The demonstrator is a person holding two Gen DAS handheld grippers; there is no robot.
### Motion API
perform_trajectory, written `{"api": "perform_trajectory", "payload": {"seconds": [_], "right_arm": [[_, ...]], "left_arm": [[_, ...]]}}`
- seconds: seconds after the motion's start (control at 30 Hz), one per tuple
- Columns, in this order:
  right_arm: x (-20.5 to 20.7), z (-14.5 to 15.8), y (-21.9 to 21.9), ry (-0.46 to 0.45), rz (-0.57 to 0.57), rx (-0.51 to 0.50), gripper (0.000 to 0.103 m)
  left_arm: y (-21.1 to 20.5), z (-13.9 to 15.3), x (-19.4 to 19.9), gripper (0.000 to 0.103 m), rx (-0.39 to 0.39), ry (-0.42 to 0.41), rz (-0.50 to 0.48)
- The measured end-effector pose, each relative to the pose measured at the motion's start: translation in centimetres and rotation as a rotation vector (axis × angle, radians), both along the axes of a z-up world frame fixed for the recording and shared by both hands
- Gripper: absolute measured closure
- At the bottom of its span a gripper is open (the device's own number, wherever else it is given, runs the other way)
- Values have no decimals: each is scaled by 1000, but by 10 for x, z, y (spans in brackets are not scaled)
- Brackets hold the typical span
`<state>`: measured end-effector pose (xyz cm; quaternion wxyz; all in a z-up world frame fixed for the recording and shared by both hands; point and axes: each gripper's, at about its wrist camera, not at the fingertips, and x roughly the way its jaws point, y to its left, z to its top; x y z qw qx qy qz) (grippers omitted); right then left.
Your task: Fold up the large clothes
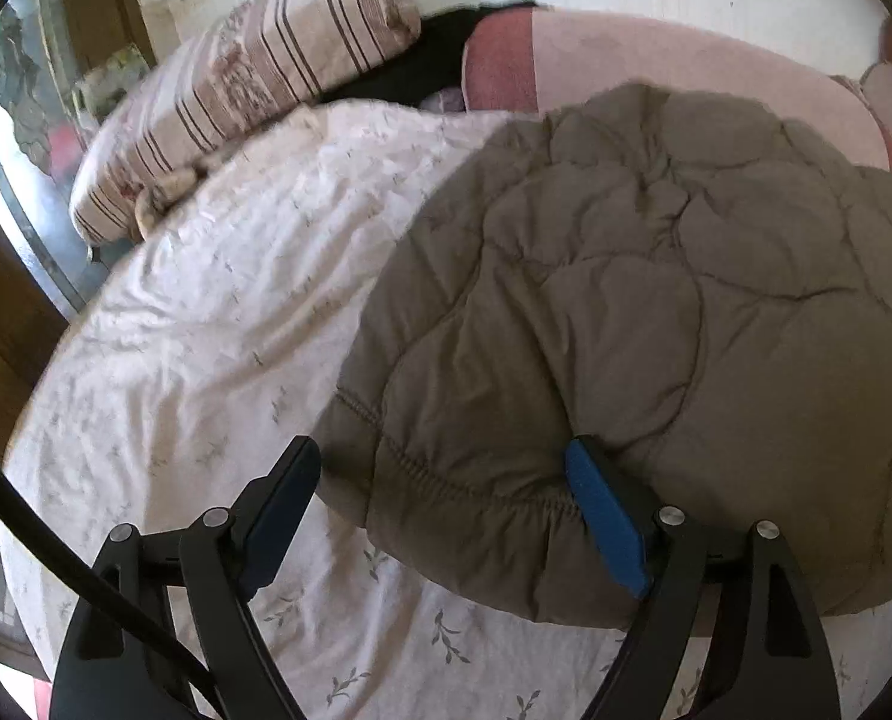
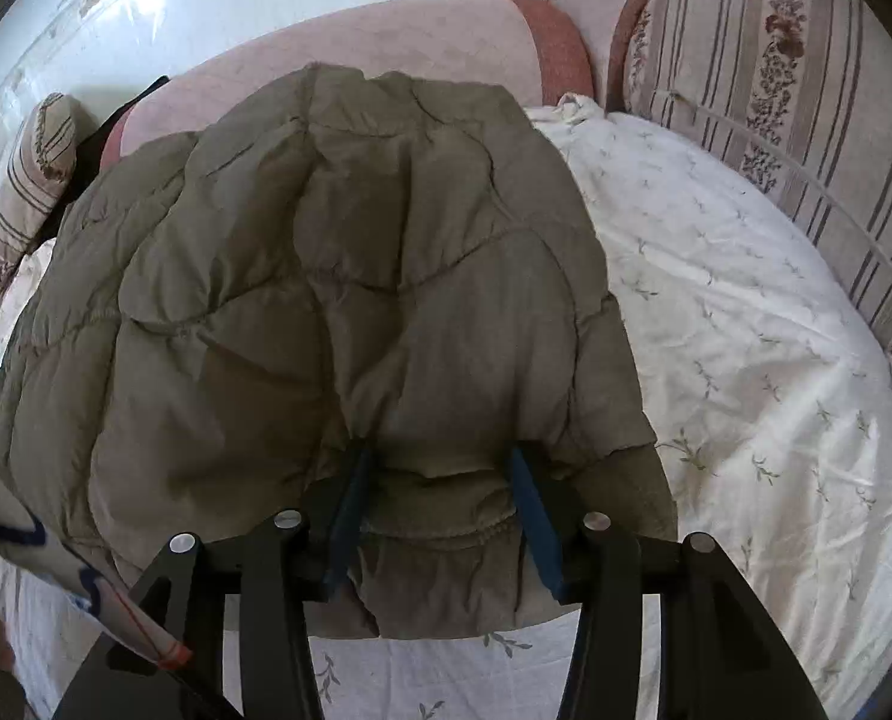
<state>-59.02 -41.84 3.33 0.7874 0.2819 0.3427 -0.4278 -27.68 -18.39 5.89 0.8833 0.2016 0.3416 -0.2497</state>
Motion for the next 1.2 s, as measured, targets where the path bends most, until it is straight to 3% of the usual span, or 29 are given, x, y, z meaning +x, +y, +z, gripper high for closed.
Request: {"api": "perform_trajectory", "payload": {"seconds": [0.1, 0.2, 0.27, 0.37, 0.5, 0.53, 0.7, 1.0, 1.2], "right_arm": [[-5, 17, 11, -38, -20, -76, 51], [-3, 42, 32, -69, 2, -236, 50], [4, 52, 43, -123, 42, -278, 44], [26, 47, 47, -145, 106, -246, 43], [57, 27, 41, -85, 142, -188, 42], [62, 20, 37, -56, 140, -170, 38], [70, 0, 22, -6, 141, -117, 25], [51, 20, 35, -58, 124, -146, 25], [28, 33, 30, -108, 43, -160, 25]], "left_arm": [[0, 22, -23, 21, -51, -121, -23], [-4, 38, -42, 21, -130, -175, -75], [-14, 41, -54, 21, -157, -170, -120], [-37, 29, -67, 21, -110, -147, -180], [-61, 3, -75, 20, -12, -167, -202], [-65, -2, -74, 20, 2, -165, -207], [-67, -9, -74, 20, 6, -153, -207], [-63, -4, -83, 20, 0, -190, -219], [-62, -3, -82, 20, -4, -180, -217]]}}
